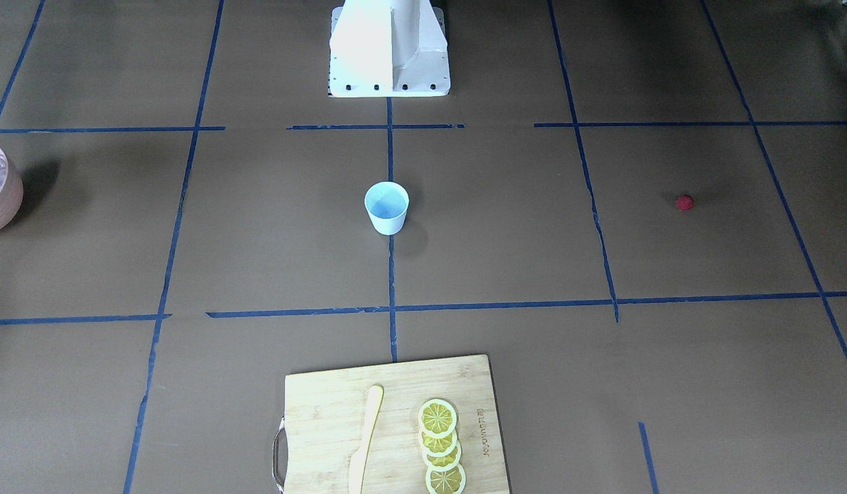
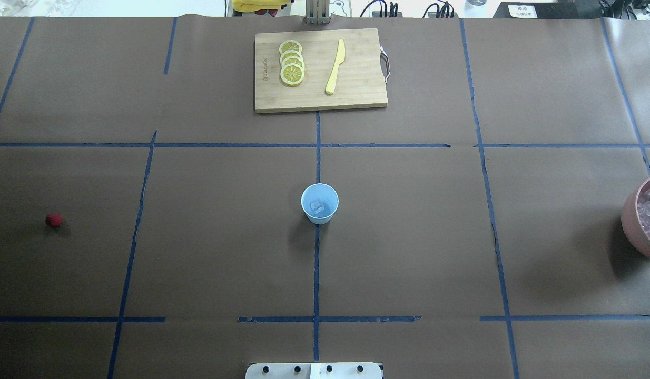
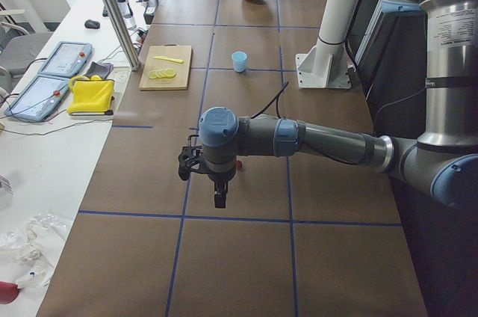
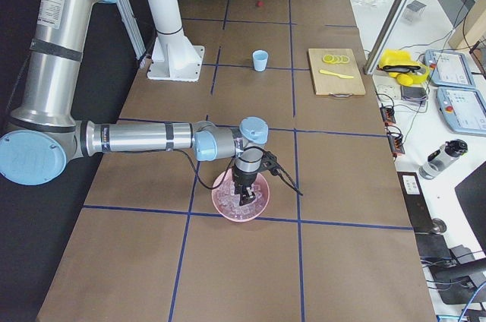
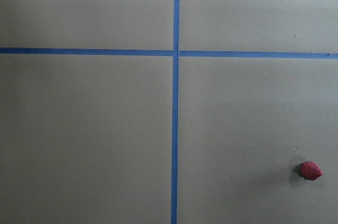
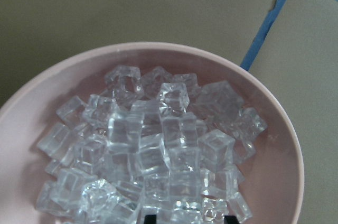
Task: Put ice and strawberries in cup
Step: 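Lower the right gripper into the bowl and grasp another ice cube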
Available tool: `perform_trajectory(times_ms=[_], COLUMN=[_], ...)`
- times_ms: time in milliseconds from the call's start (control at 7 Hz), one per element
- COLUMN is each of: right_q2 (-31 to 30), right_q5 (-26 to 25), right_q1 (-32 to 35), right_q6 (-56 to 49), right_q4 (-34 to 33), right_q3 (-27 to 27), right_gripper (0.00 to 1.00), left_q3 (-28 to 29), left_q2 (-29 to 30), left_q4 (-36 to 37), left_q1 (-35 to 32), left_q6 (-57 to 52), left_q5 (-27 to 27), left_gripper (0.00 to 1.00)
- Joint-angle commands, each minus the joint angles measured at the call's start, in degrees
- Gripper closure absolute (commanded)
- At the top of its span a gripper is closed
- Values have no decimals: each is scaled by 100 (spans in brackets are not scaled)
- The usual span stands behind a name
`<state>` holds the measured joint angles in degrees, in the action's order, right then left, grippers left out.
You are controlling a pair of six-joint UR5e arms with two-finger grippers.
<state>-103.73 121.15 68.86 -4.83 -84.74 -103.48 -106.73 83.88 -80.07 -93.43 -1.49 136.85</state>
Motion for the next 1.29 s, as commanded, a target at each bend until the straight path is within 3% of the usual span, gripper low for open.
perform_trajectory(times_ms=[0,1143], right_q2=[-7,-112], right_q5=[-4,-39], right_q1=[-83,-189], right_q6=[0,-9], right_q4=[-17,10], right_q3=[38,126], right_gripper=[49,50], left_q3=[-15,-50], left_q2=[-3,-3], left_q4=[9,18], left_q1=[0,9], left_q6=[0,0], left_q5=[0,9], left_gripper=[0,0])
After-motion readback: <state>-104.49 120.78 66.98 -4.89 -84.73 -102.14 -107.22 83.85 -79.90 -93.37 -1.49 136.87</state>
